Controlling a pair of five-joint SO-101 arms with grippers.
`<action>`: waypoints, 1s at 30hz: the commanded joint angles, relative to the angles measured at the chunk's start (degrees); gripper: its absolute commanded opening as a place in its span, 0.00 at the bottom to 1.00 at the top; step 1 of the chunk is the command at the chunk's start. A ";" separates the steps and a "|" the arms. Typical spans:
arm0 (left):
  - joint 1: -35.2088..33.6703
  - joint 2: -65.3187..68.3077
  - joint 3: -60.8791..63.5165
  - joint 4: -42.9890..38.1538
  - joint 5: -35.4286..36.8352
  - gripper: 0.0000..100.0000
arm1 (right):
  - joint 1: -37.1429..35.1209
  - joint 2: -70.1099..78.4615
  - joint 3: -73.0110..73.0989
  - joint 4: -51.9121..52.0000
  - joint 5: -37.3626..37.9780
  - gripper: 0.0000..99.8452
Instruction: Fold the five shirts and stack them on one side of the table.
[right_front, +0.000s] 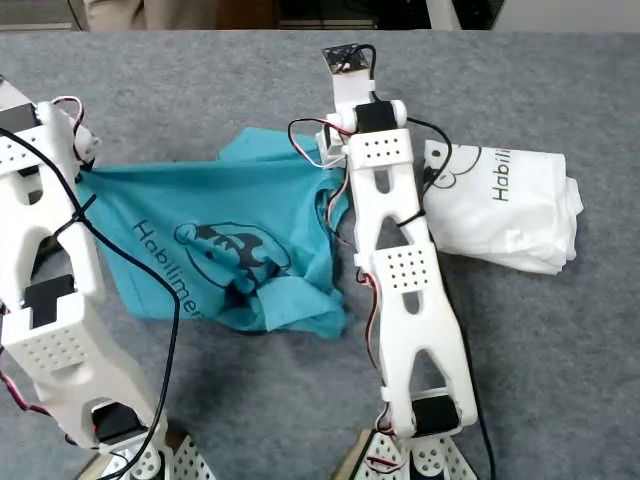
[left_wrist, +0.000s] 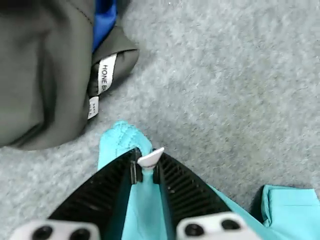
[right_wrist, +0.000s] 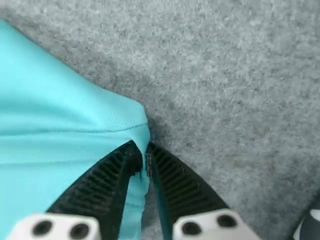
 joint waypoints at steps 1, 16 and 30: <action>-0.97 -2.86 -1.93 2.11 0.53 0.16 | 0.84 -0.22 -2.51 -1.32 0.53 0.00; 7.12 -0.66 -2.37 15.47 5.10 0.16 | 0.31 -0.22 -2.51 -1.32 0.62 0.00; 10.20 4.09 23.03 6.51 -2.37 0.02 | 0.31 -0.22 -2.51 -1.32 0.62 0.00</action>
